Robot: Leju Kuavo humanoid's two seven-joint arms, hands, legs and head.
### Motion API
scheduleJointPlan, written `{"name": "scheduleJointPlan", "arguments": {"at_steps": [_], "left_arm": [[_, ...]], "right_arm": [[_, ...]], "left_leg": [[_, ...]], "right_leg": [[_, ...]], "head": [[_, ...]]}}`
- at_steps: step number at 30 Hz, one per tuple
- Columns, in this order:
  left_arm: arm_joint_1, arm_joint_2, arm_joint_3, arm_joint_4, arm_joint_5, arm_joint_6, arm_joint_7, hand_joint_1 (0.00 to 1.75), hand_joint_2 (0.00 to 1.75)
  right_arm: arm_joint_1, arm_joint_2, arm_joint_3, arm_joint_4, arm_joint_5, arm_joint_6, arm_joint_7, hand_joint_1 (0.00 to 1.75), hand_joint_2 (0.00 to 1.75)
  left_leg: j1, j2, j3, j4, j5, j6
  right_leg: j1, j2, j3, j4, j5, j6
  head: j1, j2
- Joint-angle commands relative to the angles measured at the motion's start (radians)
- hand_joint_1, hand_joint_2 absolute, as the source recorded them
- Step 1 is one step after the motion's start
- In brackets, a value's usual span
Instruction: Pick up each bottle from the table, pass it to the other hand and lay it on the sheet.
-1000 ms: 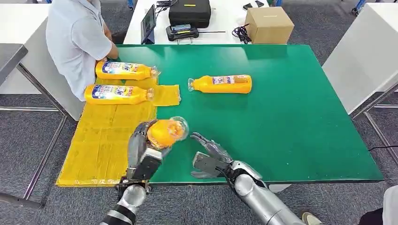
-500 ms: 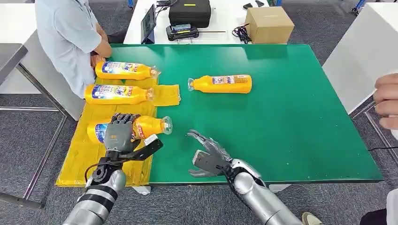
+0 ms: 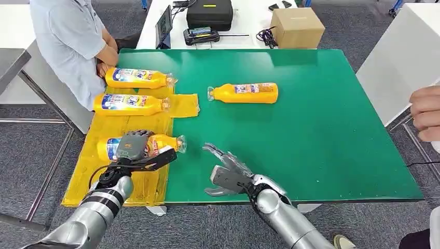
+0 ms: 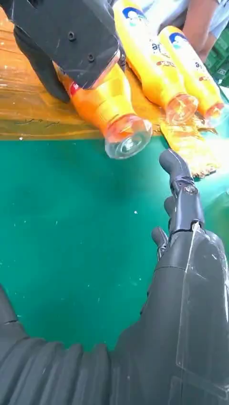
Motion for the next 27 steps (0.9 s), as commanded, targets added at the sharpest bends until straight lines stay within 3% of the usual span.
{"name": "scheduleJointPlan", "arguments": {"at_steps": [1,17,23,27], "left_arm": [[-0.044,0.021,-0.060,0.121,-0.004,-0.038,0.021,0.00,1.75],[-0.043,0.034,-0.059,0.153,0.023,-0.160,0.066,0.00,1.75],[0.016,0.003,-0.093,0.040,0.032,0.058,-0.007,0.00,1.75],[0.181,-0.033,-0.155,-0.271,0.057,0.144,-0.020,0.00,1.75]], "right_arm": [[-0.032,-0.009,0.008,0.005,0.000,0.008,0.003,0.00,1.75],[-0.041,-0.009,-0.020,0.006,-0.003,0.009,0.003,0.00,1.75],[-0.002,-0.024,-0.041,-0.014,0.019,-0.025,0.001,0.00,1.75],[0.098,-0.006,-0.118,-0.147,0.084,-0.165,-0.017,0.00,1.75]], "left_leg": [[0.001,0.002,0.003,0.000,-0.001,-0.002],[0.001,0.004,0.008,-0.001,-0.001,-0.002],[0.001,0.003,0.009,-0.001,-0.001,-0.002],[0.001,-0.001,0.008,-0.001,-0.001,-0.001]], "right_leg": [[0.001,0.001,0.002,0.000,0.000,-0.002],[0.001,0.003,0.008,-0.001,0.000,-0.003],[0.001,0.002,0.009,-0.001,0.000,-0.002],[0.001,-0.001,0.009,-0.001,-0.001,-0.002]], "head": [[0.000,0.000],[0.000,0.000],[0.000,0.000],[0.000,0.000]]}}
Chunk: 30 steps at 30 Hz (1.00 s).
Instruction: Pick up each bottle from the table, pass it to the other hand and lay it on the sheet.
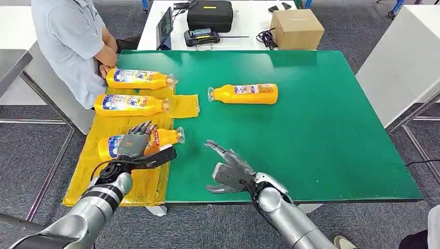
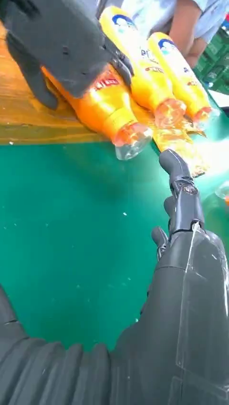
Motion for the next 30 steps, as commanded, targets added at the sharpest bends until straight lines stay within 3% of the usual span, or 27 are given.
{"name": "scheduleJointPlan", "arguments": {"at_steps": [1,6,12,14,16,18,19,22,25,30], "left_arm": [[0.246,-0.040,-0.140,-0.399,0.017,0.116,-0.017,0.00,1.75],[0.378,-0.026,-0.208,-0.619,-0.051,0.167,0.046,0.00,1.75],[0.468,-0.061,-0.122,-0.795,-0.145,0.209,-0.016,0.00,1.75],[0.533,-0.149,-0.034,-0.897,-0.089,0.209,-0.170,0.00,1.75],[0.547,-0.211,-0.011,-0.877,0.069,0.209,-0.290,0.00,1.75],[0.547,-0.203,-0.072,-0.851,0.315,0.209,-0.341,0.00,1.75],[0.564,-0.234,-0.029,-0.882,0.404,0.209,-0.441,0.00,1.75],[0.591,-0.255,0.003,-0.912,0.500,0.209,-0.502,0.00,1.75],[0.616,-0.218,-0.075,-0.959,0.774,0.209,-0.487,0.00,1.75],[0.638,-0.196,-0.100,-1.027,0.850,0.209,-0.475,0.00,1.75]], "right_arm": [[0.122,0.005,-0.116,-0.178,0.116,-0.218,-0.023,0.00,1.75],[0.186,0.005,-0.173,-0.312,0.144,-0.242,-0.007,0.00,1.75],[0.187,0.007,-0.181,-0.280,0.173,-0.254,-0.030,0.00,1.75],[0.206,0.004,-0.192,-0.290,0.471,-0.556,0.022,0.00,1.75],[0.198,-0.044,-0.183,-0.271,0.710,-0.655,0.154,0.00,1.75],[0.176,-0.075,-0.219,-0.201,0.747,-0.661,0.192,0.00,1.75],[0.155,-0.087,-0.225,-0.154,0.774,-0.660,0.205,0.00,1.75],[0.108,-0.098,-0.252,-0.062,0.732,-0.593,0.208,0.00,1.75],[0.076,-0.116,-0.259,0.005,0.727,-0.488,0.266,0.00,1.75],[0.055,-0.112,-0.233,0.040,0.770,-0.481,0.289,0.00,1.75]], "left_leg": [[0.001,-0.001,0.001,0.000,-0.001,-0.001],[-0.001,0.000,-0.003,0.000,-0.001,-0.001],[0.000,0.002,-0.007,0.001,-0.003,-0.002],[0.001,0.001,-0.006,0.001,-0.003,-0.002],[0.001,0.001,-0.006,0.002,-0.003,-0.001],[0.001,0.000,-0.005,0.001,-0.003,-0.001],[0.000,-0.001,-0.005,0.000,-0.002,-0.001],[0.001,0.001,-0.003,0.001,-0.003,-0.001],[0.000,0.001,-0.005,0.000,-0.002,-0.001],[0.000,0.002,-0.005,0.000,-0.002,-0.002]], "right_leg": [[0.001,-0.002,0.001,-0.001,-0.001,-0.001],[0.000,-0.001,-0.002,0.000,-0.001,-0.001],[0.001,0.001,-0.007,0.000,-0.001,-0.002],[0.001,0.001,-0.006,-0.001,-0.001,-0.002],[0.001,0.000,-0.006,-0.001,-0.002,-0.002],[0.001,-0.001,-0.004,-0.001,-0.002,-0.001],[0.000,-0.001,-0.004,-0.002,-0.001,-0.001],[0.002,0.001,-0.002,-0.003,-0.001,-0.002],[0.001,0.000,-0.003,-0.002,-0.001,-0.002],[0.001,0.001,-0.005,-0.002,-0.001,-0.002]], "head": [[0.001,0.000],[0.001,0.000],[0.001,0.000],[0.000,0.000],[0.001,0.000],[0.000,0.000],[0.000,0.000],[0.001,0.000],[0.001,0.000],[0.000,0.000]]}}
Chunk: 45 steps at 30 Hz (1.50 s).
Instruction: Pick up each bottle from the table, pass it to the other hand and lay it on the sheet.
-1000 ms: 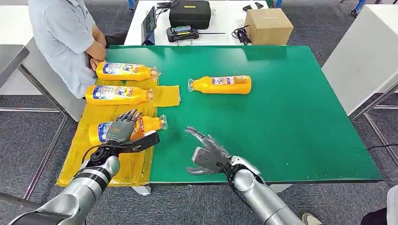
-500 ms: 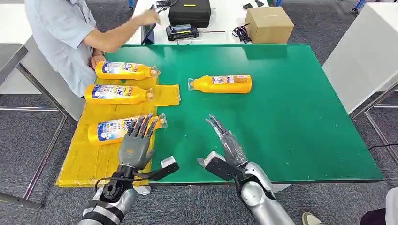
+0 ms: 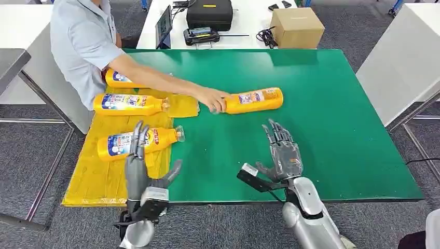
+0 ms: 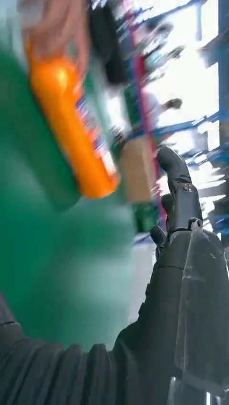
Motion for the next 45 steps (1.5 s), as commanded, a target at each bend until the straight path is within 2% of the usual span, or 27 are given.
{"name": "scheduleJointPlan", "arguments": {"at_steps": [1,8,16,19,23,38,45], "left_arm": [[0.041,0.024,-0.038,-0.117,0.127,-0.007,0.023,0.00,1.75],[0.052,0.071,-0.088,-0.122,0.182,-0.034,0.080,0.00,1.75],[0.044,0.073,-0.096,-0.097,0.202,-0.053,0.099,0.00,1.75],[0.033,0.078,-0.110,-0.083,0.202,-0.055,0.099,0.00,1.75],[0.022,0.080,-0.121,-0.074,0.204,-0.057,0.099,0.00,1.75],[0.021,0.080,-0.123,-0.071,0.204,-0.058,0.099,0.00,1.75],[0.018,0.082,-0.131,-0.072,0.202,-0.052,0.099,0.00,1.75]], "right_arm": [[-0.096,-0.024,0.009,0.191,0.049,0.034,0.039,0.00,1.75],[-0.145,-0.027,0.064,0.244,0.103,0.055,0.103,0.00,1.75],[-0.182,-0.024,0.091,0.295,0.084,0.117,0.114,0.00,1.75],[-0.232,-0.025,0.111,0.369,0.061,0.175,0.140,0.00,1.75],[-0.285,-0.018,0.119,0.442,0.056,0.190,0.153,0.00,1.75],[-0.291,-0.019,0.119,0.449,0.054,0.192,0.153,0.00,1.75],[-0.357,-0.002,0.155,0.500,0.076,0.150,0.156,0.00,1.75]], "left_leg": [[0.002,0.001,0.004,0.000,-0.002,-0.003],[0.002,0.003,0.004,0.000,-0.002,-0.002],[0.001,0.001,0.002,-0.001,0.000,-0.001],[0.001,0.003,0.003,-0.001,-0.001,-0.002],[0.001,0.003,0.003,-0.001,-0.001,-0.002],[0.002,0.000,0.004,-0.001,0.000,-0.002],[0.001,0.003,0.004,0.000,-0.001,-0.002]], "right_leg": [[0.002,0.001,0.004,0.000,-0.001,-0.003],[0.002,0.003,0.003,0.000,-0.001,-0.002],[0.001,0.001,0.002,0.000,0.000,-0.002],[0.001,0.003,0.003,-0.001,0.000,-0.002],[0.001,0.002,0.003,0.000,0.000,-0.002],[0.002,0.000,0.004,-0.001,-0.001,-0.002],[0.001,0.002,0.004,0.000,-0.001,-0.003]], "head": [[0.000,0.000],[0.000,0.000],[0.000,0.000],[0.000,0.000],[0.000,0.000],[0.000,0.000],[0.000,0.000]]}}
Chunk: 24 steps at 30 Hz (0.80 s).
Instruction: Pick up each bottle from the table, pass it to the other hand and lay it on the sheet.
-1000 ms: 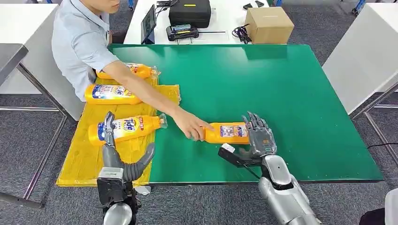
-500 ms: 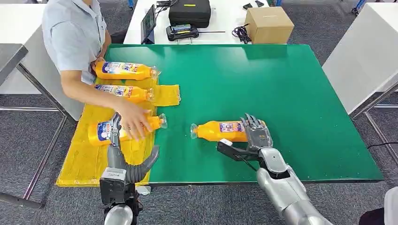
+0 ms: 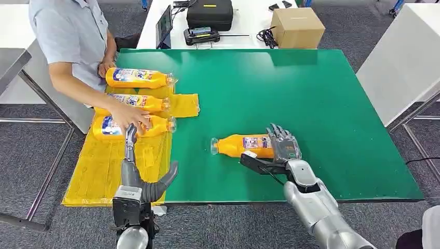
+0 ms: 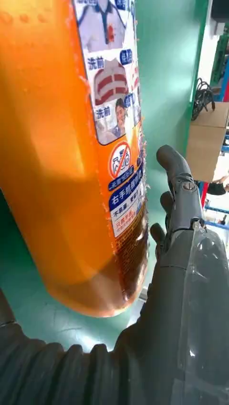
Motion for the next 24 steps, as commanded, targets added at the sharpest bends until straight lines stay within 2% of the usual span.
{"name": "scheduleJointPlan", "arguments": {"at_steps": [1,7,13,15,23,24], "left_arm": [[-0.033,0.037,-0.024,0.045,0.003,0.002,0.005,0.00,1.75],[-0.049,0.047,-0.041,0.057,-0.012,-0.004,0.008,0.00,1.75],[-0.070,0.055,-0.054,0.104,-0.011,-0.016,0.012,0.00,1.75],[-0.077,0.056,-0.064,0.118,-0.011,-0.019,0.012,0.00,1.75],[-0.108,0.060,-0.107,0.179,0.002,-0.046,0.012,0.00,1.75],[-0.109,0.060,-0.108,0.185,0.002,-0.046,0.010,0.00,1.75]], "right_arm": [[-0.104,0.023,0.071,0.124,0.022,-0.023,0.001,0.00,1.75],[-0.124,0.038,0.082,0.176,-0.024,0.036,-0.023,0.00,1.75],[-0.182,0.013,0.090,0.293,-0.133,0.185,-0.030,0.00,1.75],[-0.195,0.009,0.092,0.315,-0.146,0.155,-0.039,0.00,1.75],[-0.198,-0.010,0.124,0.377,-0.227,0.269,-0.083,0.00,1.75],[-0.194,-0.015,0.115,0.382,-0.244,0.273,-0.087,1.75,1.75]], "left_leg": [[0.000,0.002,0.002,0.000,0.000,-0.001],[0.001,0.002,0.004,-0.001,-0.001,-0.002],[0.001,0.001,0.005,0.000,-0.001,-0.002],[0.001,0.000,0.005,-0.001,0.000,-0.002],[0.001,-0.002,0.007,-0.001,0.000,-0.001],[0.001,-0.003,0.009,-0.001,0.000,-0.002]], "right_leg": [[0.000,0.001,0.001,0.000,0.000,-0.002],[0.001,0.002,0.004,0.000,-0.001,-0.002],[0.001,0.001,0.005,0.000,-0.001,-0.003],[0.001,-0.001,0.005,-0.002,0.000,-0.002],[0.001,-0.002,0.008,-0.002,0.000,-0.001],[0.001,-0.003,0.010,-0.003,0.000,-0.002]], "head": [[0.000,0.000],[0.000,0.000],[0.000,0.000],[0.000,0.000],[0.000,0.000],[0.000,0.000]]}}
